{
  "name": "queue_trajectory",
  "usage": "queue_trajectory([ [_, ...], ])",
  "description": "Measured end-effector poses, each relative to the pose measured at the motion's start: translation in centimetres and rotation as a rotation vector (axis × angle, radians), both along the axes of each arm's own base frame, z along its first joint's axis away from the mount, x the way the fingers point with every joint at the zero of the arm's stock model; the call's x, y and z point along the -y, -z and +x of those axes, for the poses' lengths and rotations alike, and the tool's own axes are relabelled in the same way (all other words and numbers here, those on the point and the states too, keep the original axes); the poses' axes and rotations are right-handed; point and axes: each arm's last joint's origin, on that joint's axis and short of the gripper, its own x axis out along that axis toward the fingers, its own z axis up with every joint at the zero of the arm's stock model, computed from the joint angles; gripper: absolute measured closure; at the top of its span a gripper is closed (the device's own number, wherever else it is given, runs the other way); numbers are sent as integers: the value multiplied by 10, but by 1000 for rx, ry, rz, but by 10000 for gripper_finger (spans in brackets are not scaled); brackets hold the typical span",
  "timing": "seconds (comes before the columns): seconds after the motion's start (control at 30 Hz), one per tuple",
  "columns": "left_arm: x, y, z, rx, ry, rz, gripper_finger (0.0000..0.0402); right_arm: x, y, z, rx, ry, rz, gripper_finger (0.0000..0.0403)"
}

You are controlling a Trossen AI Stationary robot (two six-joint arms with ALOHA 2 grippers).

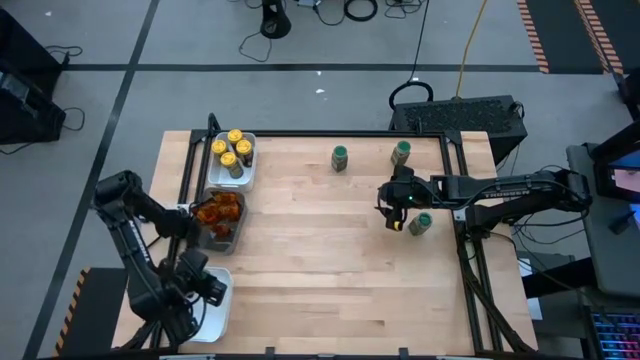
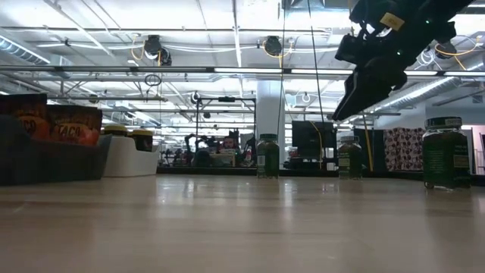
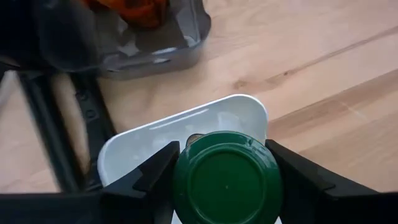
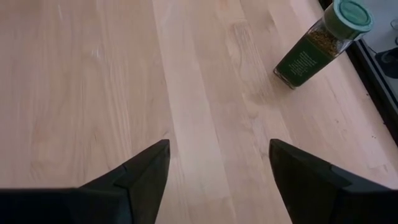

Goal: Sort spices by type
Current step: Put the bottom left green seasoning bottle into the bottom white bin

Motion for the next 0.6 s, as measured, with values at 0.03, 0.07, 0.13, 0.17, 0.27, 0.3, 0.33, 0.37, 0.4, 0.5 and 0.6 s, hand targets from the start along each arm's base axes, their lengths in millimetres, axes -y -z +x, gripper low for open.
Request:
queue_trajectory([
  [0.03, 0, 4, 0, 2, -1, -4, 196, 0, 0, 0, 2, 3, 3, 145],
  [0.07, 0, 9, 1, 3, -5, -5, 196, 0, 0, 0, 4, 7, 6, 145],
  [0.13, -1, 16, 2, 10, -10, -18, 196, 0, 0, 0, 8, 19, 17, 145],
  [0.17, -1, 20, 3, 13, -13, -24, 196, 0, 0, 0, 10, 23, 21, 145],
  [0.27, -3, 28, 3, -1, -22, -20, 188, 0, -1, 1, 21, 33, 30, 145],
  [0.3, -4, 29, 3, -6, -28, -18, 183, 0, -1, 1, 31, 37, 31, 145],
  [0.33, -5, 31, 4, -6, -33, -21, 179, 0, -2, 2, 43, 42, 31, 145],
  [0.37, -5, 32, 5, -4, -38, -21, 177, 1, -3, 3, 54, 45, 32, 145],
  [0.4, -6, 34, 5, -5, -43, -20, 175, 2, -3, 3, 64, 51, 31, 145],
  [0.5, -8, 39, 10, 6, -60, -39, 173, 12, -5, 3, 87, 101, 1, 145],
  [0.6, -8, 43, 15, 17, -57, -66, 171, 28, -9, 1, 89, 190, -45, 145],
])
